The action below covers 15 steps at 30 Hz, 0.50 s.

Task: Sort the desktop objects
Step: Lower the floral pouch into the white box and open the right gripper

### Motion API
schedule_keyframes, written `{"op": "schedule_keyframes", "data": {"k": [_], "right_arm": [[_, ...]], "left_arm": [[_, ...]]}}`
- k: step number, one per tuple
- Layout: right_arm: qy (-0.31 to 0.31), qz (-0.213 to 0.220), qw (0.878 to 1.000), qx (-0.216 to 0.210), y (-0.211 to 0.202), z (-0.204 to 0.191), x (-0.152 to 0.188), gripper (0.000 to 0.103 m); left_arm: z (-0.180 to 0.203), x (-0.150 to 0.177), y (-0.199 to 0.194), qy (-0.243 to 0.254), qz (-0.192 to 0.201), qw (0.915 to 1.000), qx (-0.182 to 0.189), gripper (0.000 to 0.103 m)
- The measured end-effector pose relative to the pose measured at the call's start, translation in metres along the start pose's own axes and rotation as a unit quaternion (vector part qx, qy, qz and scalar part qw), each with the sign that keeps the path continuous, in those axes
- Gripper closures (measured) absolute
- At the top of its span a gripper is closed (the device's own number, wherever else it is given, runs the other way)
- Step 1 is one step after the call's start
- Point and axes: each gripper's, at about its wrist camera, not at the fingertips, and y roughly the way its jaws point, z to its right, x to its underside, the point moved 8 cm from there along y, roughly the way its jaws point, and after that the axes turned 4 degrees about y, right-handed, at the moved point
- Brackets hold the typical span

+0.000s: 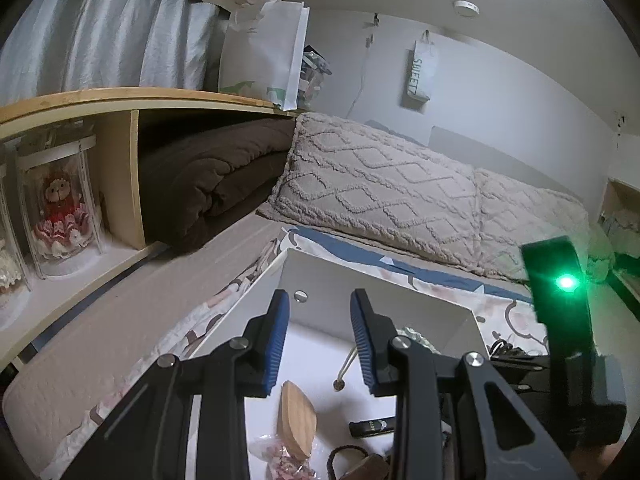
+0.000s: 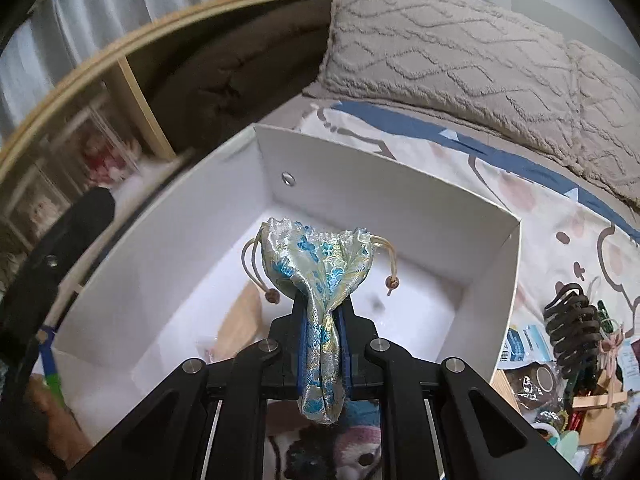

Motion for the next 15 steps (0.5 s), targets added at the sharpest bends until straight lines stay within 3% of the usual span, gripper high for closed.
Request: {"op": "schedule_keyframes", "data": {"k": [15], "right_arm": [[-0.05,-0.068,0.996,0.032,0.029,-0.009,0.009,0.089]], "left_arm": [[-0.002,0.005,-0.001,0.011,-0.01,0.9998,-0.01,0.071]]}}
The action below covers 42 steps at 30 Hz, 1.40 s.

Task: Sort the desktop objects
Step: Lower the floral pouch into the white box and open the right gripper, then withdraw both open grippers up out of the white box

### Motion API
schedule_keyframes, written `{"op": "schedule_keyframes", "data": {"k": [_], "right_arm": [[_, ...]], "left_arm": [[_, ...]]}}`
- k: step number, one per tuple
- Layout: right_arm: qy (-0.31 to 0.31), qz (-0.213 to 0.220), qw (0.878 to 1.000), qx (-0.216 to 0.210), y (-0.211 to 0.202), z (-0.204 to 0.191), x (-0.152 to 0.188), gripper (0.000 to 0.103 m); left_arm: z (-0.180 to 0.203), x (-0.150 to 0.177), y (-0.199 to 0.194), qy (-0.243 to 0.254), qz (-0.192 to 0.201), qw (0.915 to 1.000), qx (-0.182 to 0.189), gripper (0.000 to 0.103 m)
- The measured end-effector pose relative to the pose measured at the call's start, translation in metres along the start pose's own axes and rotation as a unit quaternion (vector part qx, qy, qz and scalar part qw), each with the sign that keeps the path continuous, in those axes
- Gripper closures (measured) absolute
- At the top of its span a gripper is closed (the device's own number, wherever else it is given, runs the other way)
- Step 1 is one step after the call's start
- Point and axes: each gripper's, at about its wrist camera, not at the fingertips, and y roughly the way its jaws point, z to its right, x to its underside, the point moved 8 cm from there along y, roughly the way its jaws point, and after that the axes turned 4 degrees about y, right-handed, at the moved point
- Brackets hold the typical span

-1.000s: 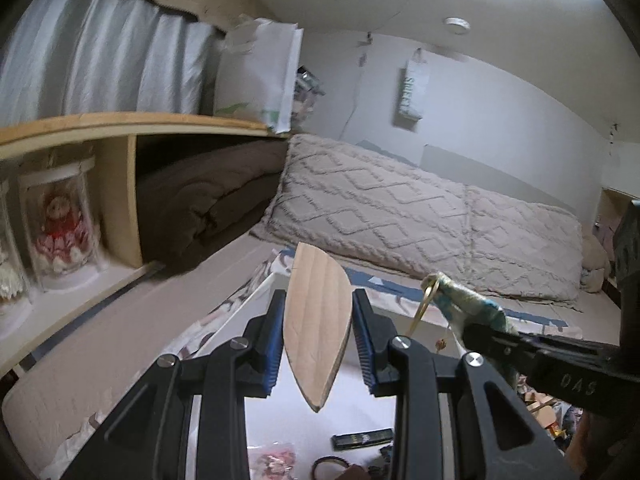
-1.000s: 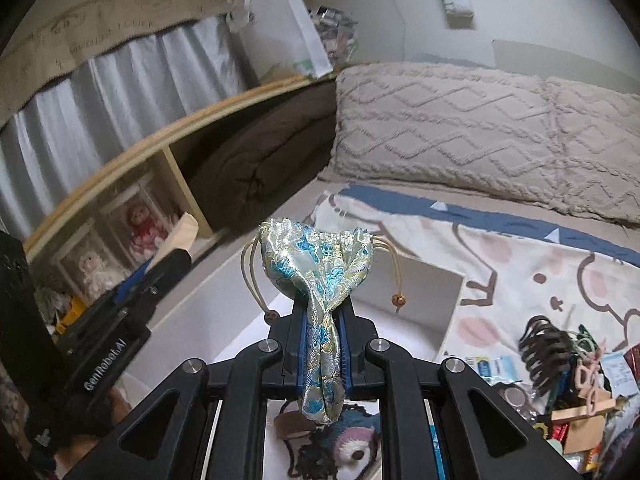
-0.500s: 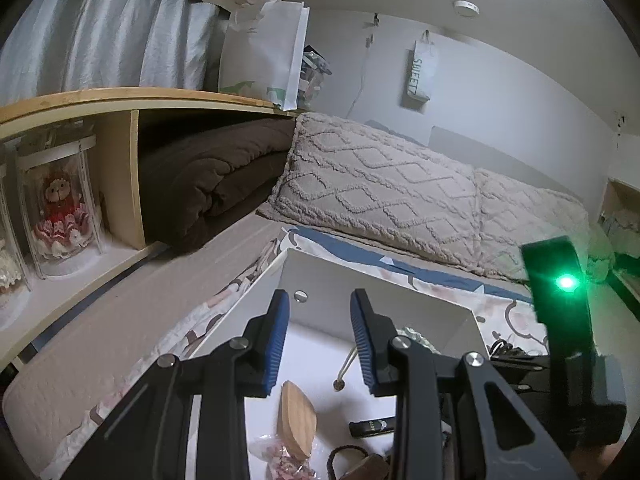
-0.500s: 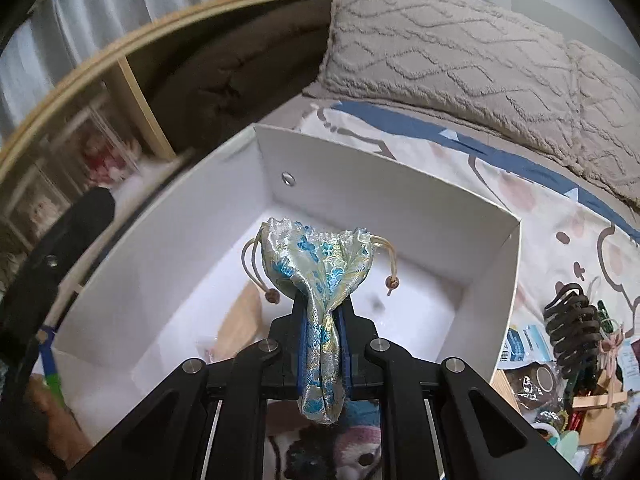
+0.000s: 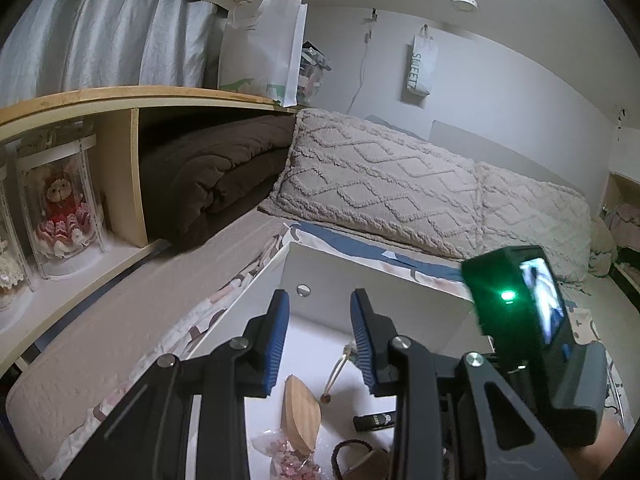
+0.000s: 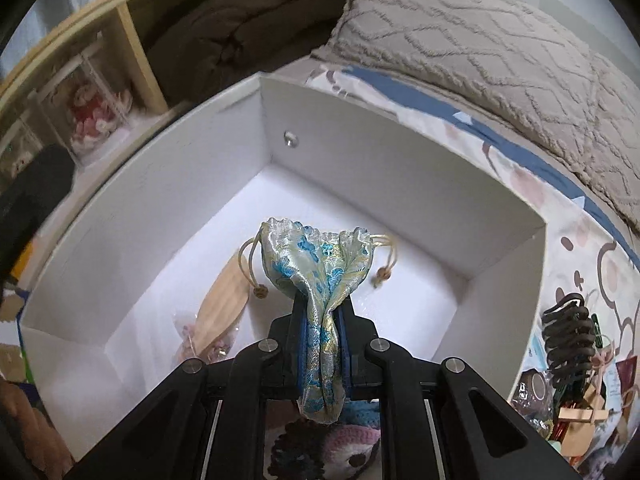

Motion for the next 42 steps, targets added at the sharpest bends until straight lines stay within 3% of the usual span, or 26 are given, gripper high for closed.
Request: {"op": "schedule_keyframes", "data": {"k": [9,23,24,25,26,28,29,34,37,42], "right_arm": [[-0.038,-0.03,0.999,0.02,0.011,-0.009,0.006,0.09],[-0.037,-0.094,0.995,0.025,0.031,-0.004,0.02,0.089],[-0.031,-0.093,0.995,0.018,0.03,-0.002,0.019,0.087],[-0.027,-0.091,0.995,0.015,0.028,-0.001,0.018,0.069],[-0.023,-0.088,0.996,0.014,0.026,0.001,0.017,0.032],[-0.016,-0.077,0.997,0.009,0.019,0.002,0.014,0.004],[-0.015,-0.072,0.997,0.006,0.017,0.002,0.012,0.004],[-0.01,-0.076,0.997,0.011,0.015,0.007,0.014,0.004],[-0.015,-0.073,0.997,0.016,0.011,0.006,0.015,0.004],[-0.042,-0.049,0.996,0.063,0.002,0.008,0.014,0.004]], "left_arm": [[0.001,0.003,0.0,0.005,-0.004,1.0,-0.006,0.071],[0.005,0.006,0.0,0.016,-0.008,0.9998,-0.01,0.071],[0.005,0.006,0.0,0.018,-0.01,0.9997,-0.012,0.071],[0.005,0.006,0.001,0.018,-0.012,0.9997,-0.013,0.071],[0.005,0.006,0.0,0.018,-0.013,0.9996,-0.015,0.071],[0.004,0.005,-0.002,0.018,-0.012,0.9996,-0.017,0.057],[0.004,0.004,-0.004,0.019,-0.009,0.9996,-0.02,0.049],[-0.001,0.002,-0.011,0.017,-0.004,0.9995,-0.028,0.04],[-0.002,0.002,-0.015,0.015,-0.001,0.9995,-0.029,0.027],[-0.005,-0.002,-0.019,0.006,0.007,0.9995,-0.031,0.005]]}}
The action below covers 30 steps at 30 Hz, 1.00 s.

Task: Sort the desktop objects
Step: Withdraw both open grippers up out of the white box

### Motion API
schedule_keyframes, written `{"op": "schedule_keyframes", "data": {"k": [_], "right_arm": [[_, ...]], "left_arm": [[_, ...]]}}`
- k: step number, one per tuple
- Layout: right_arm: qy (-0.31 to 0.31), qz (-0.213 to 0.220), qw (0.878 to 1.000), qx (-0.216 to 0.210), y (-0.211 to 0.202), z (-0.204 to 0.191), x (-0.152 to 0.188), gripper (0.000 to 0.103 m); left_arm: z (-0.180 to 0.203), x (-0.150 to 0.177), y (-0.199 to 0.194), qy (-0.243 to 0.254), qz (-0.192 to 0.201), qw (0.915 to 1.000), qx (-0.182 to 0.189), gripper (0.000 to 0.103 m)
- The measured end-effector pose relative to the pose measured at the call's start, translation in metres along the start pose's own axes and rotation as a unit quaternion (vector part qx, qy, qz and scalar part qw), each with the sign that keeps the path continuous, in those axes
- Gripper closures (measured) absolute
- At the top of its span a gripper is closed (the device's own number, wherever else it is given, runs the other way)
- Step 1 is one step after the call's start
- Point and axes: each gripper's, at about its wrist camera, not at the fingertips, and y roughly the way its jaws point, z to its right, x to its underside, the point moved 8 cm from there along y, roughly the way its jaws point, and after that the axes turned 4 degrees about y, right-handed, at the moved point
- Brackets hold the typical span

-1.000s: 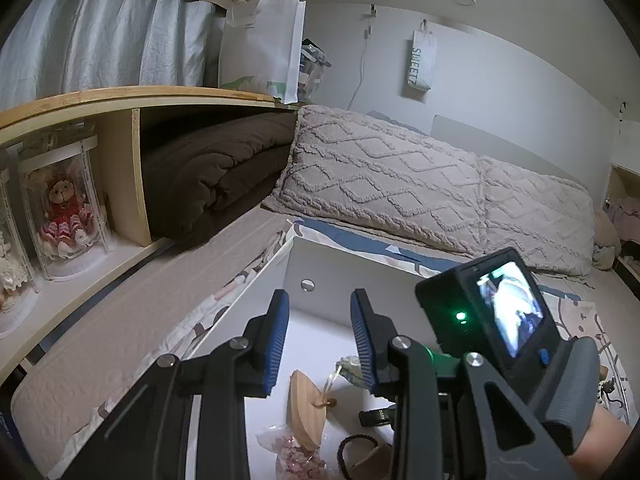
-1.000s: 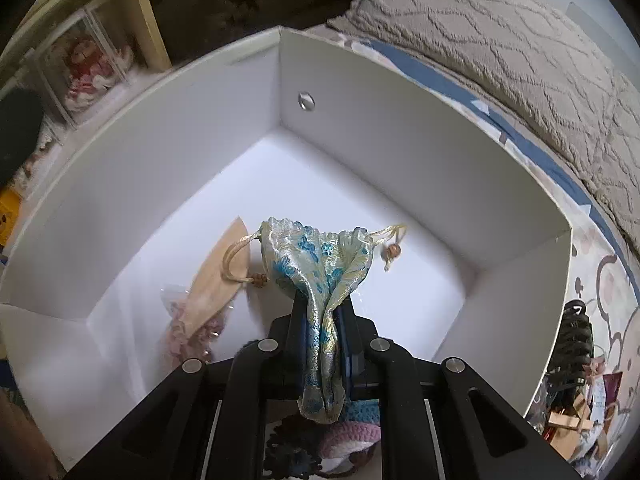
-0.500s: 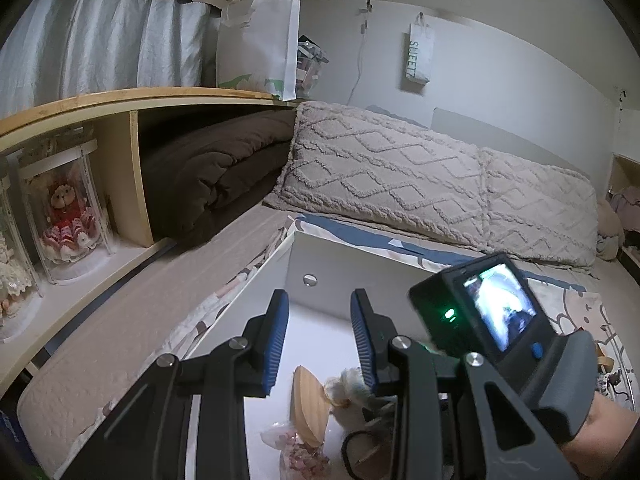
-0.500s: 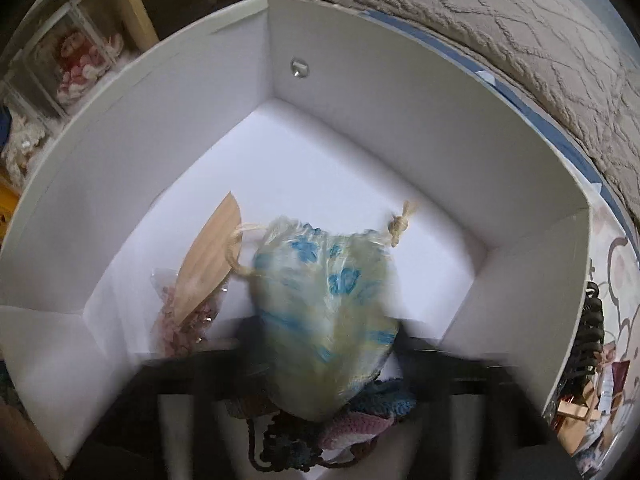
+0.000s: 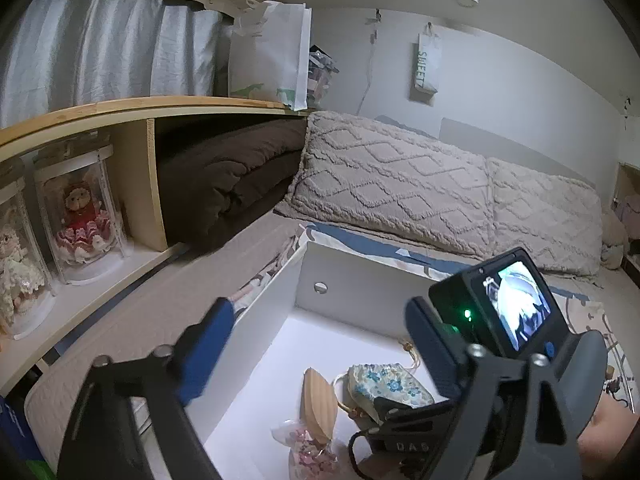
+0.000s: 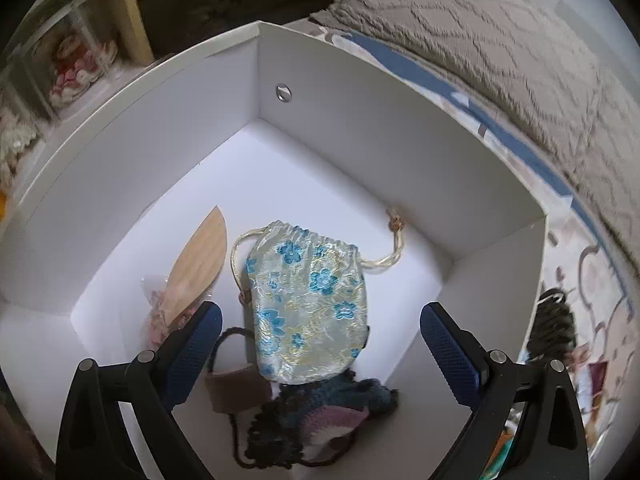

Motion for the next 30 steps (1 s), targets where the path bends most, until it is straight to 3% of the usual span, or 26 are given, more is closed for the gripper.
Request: {"op": "schedule_keyframes", "data": {"k": [4,11,21,30], "right_arm": [[-0.031,0.001,0.999,0.033,0.003,0.007,0.003,0.003],[-0.023,0.027,0.999,0.031,-0.008,0.011,0.009,0.003],[-0.018,0.13,0.991,-0.002,-0.051,0.014,0.012,0.0],[-0.003,0.193,0.981,-0.023,-0.09,0.025,0.031,0.0]], "left_arm": [[-0.003,-0.003,-0.003,-0.002,0.002,1.0,-0.005,0.0],[-0.007,-0.002,-0.006,-0.006,-0.003,0.9998,-0.016,0.0],[-0.003,-0.001,-0.016,0.004,0.003,0.9998,-0.019,0.0],[0.003,0.0,-0.025,0.012,0.007,0.9996,-0.023,0.0]]}}
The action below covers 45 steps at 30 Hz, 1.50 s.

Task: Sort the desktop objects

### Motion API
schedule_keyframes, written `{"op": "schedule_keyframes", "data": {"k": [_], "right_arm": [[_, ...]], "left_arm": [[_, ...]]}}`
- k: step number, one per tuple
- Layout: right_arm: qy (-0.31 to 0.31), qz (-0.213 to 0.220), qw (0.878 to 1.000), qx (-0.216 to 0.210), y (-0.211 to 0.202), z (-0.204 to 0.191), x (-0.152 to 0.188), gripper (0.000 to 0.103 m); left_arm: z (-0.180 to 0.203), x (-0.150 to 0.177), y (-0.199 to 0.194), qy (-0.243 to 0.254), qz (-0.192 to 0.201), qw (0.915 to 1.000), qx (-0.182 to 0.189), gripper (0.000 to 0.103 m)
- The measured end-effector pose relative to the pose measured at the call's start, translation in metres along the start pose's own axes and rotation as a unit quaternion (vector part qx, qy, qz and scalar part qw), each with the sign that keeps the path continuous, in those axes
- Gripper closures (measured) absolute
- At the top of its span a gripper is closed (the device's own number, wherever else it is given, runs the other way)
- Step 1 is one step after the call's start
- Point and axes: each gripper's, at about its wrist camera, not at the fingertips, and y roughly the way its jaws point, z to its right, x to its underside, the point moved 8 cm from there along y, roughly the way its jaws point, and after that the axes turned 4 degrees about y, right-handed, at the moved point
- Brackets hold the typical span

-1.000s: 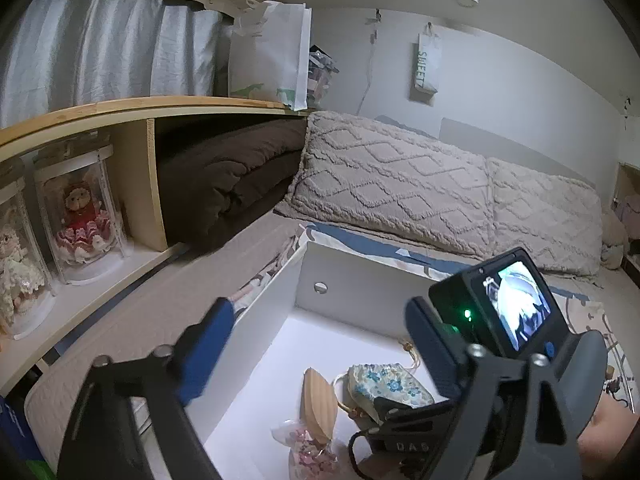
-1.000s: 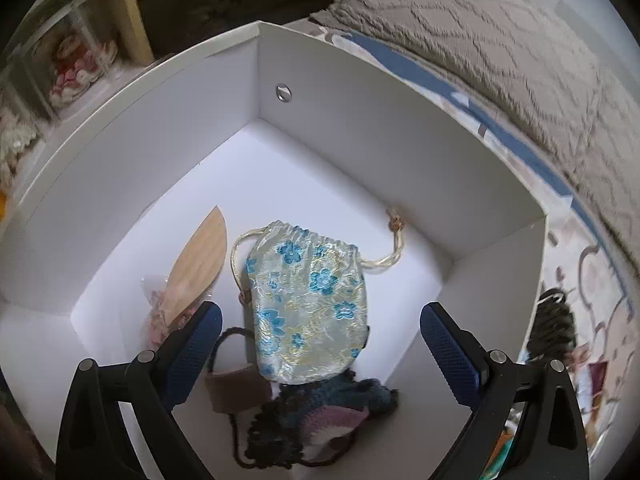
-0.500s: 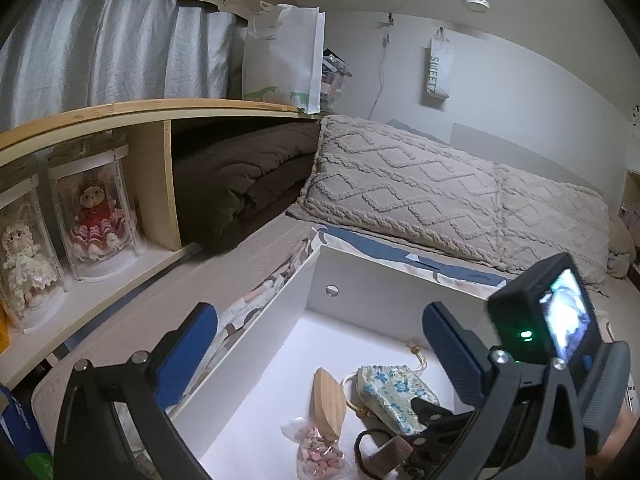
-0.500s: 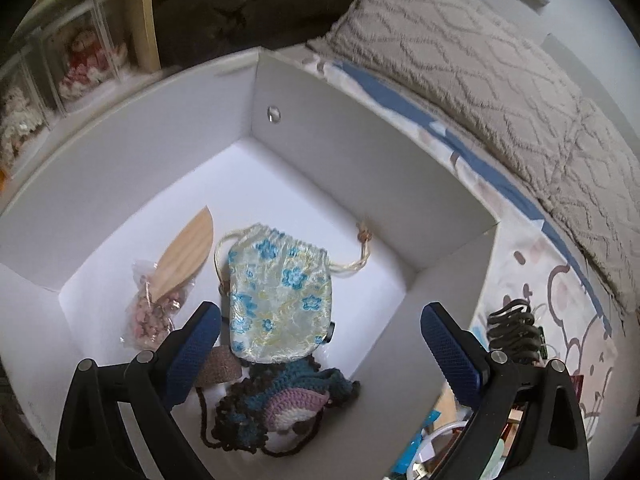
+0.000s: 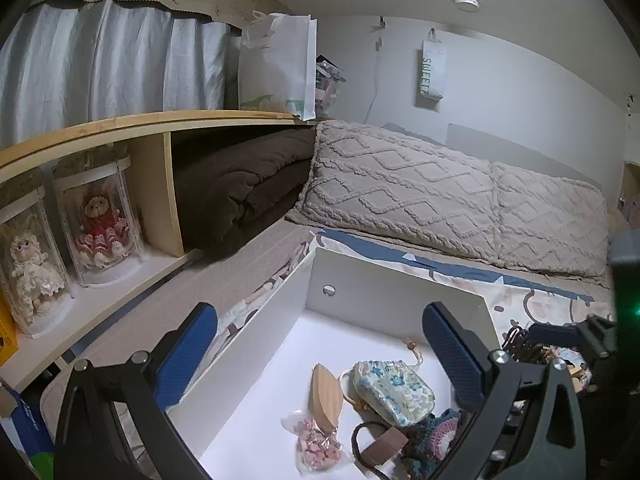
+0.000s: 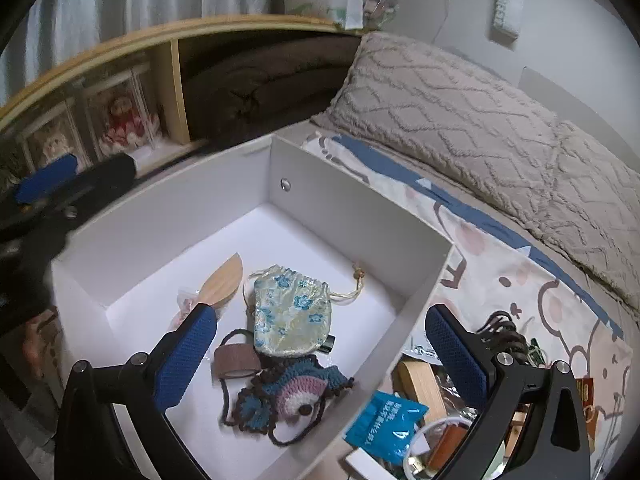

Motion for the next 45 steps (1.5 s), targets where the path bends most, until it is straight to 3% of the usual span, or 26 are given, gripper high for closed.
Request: {"op": "schedule_keyframes", "data": {"k": [13,23,32,45], "right_arm": [[0.01,0.069,0.998,0.007,-0.055,0.013,0.012,0.0],[0.018,0.108,0.994,0.01,-0.089,0.019,0.025,0.0],[0.022,0.125,0.992,0.017,-0.123,0.018,0.044,0.0],[0.027,0.148,0.988,0.042,-0.176,0.008,0.09,0.0]], "left_arm": [[0.03,0.002,-0.027,0.032,0.018,0.999,0.024,0.0],[0.03,0.008,-0.063,0.015,0.032,0.9991,0.026,0.0],[0.046,0.029,-0.103,0.061,0.04,0.9972,0.019,0.0],[0.043,0.055,-0.162,0.083,0.052,0.995,0.016,0.0]]}}
